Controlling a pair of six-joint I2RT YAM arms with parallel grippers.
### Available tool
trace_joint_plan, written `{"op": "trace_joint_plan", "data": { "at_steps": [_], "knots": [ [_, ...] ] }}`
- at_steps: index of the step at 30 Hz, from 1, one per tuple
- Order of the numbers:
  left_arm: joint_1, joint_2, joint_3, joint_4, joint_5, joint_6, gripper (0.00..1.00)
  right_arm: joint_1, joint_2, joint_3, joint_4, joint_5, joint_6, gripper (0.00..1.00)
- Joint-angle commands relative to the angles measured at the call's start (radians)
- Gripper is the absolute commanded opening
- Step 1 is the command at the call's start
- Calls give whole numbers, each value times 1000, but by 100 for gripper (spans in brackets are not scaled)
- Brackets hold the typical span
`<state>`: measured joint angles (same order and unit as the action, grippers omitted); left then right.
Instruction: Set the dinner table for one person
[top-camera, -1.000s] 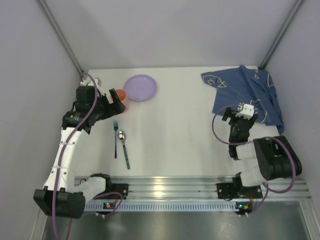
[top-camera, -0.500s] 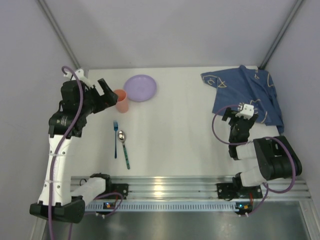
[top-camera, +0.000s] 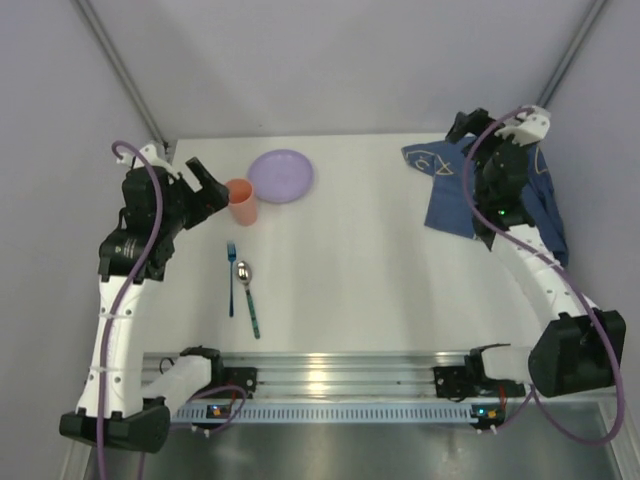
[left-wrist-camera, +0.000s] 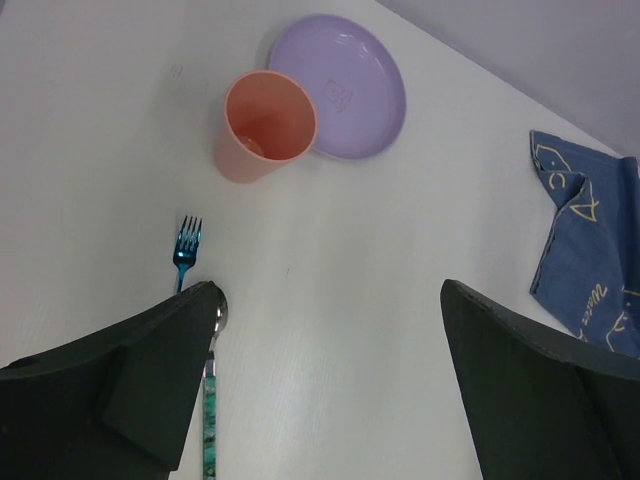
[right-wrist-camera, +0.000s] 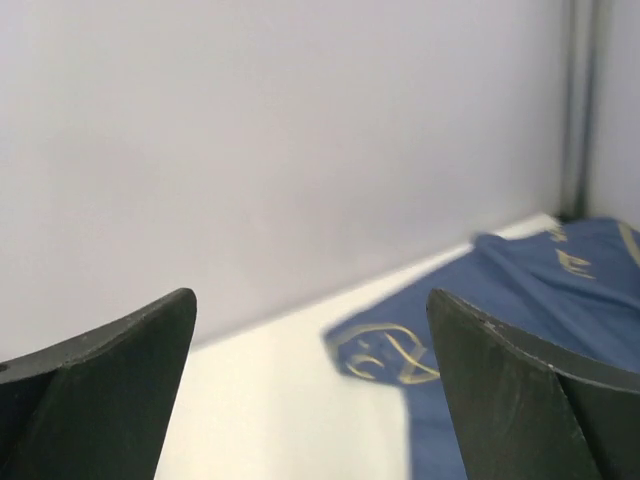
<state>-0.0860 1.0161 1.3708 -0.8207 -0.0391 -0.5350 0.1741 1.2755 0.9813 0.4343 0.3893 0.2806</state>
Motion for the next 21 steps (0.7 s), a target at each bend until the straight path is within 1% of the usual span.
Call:
{"op": "trace_joint_plan", "data": {
  "at_steps": [1, 2, 3, 4, 5, 6, 7, 9, 12, 15, 18, 21],
  "knots": [
    [2, -66, -97, 86, -73, -129, 99, -103, 57, 117, -312, -149, 328, 100],
    [2, -71, -113, 106, -53, -134, 99, -119, 147, 182, -412, -189, 357, 100],
    [2, -71, -121, 110, -41, -149, 99, -127, 201, 341, -524, -232, 350, 100],
    [2, -57, -110, 100, -32, -154, 99, -130, 258, 424, -734, -234, 333, 100],
    [2, -51, -99, 89, -31, -152, 99, -130, 369, 503, -832, -209, 316, 100],
    [2, -47, -85, 71, -36, -145, 99, -128, 424, 636, -923, -198, 318, 100],
    [2, -47, -76, 58, -51, -138, 99, -136, 517, 687, -1050, -195, 315, 100],
    [2, -59, -75, 55, -62, -111, 99, -136, 594, 794, -1132, -204, 309, 100],
    [2, -85, -76, 54, -59, -82, 99, -136, 695, 845, -1203, -236, 292, 100],
    [2, -96, -65, 35, -38, -69, 99, -137, 774, 867, -1256, -247, 285, 100],
    [2, -99, -42, 11, -30, -56, 99, -133, 849, 888, -1305, -289, 270, 99],
    [2, -109, -33, -9, -44, -42, 99, -119, 909, 898, -1332, -294, 266, 97]
  ]
}}
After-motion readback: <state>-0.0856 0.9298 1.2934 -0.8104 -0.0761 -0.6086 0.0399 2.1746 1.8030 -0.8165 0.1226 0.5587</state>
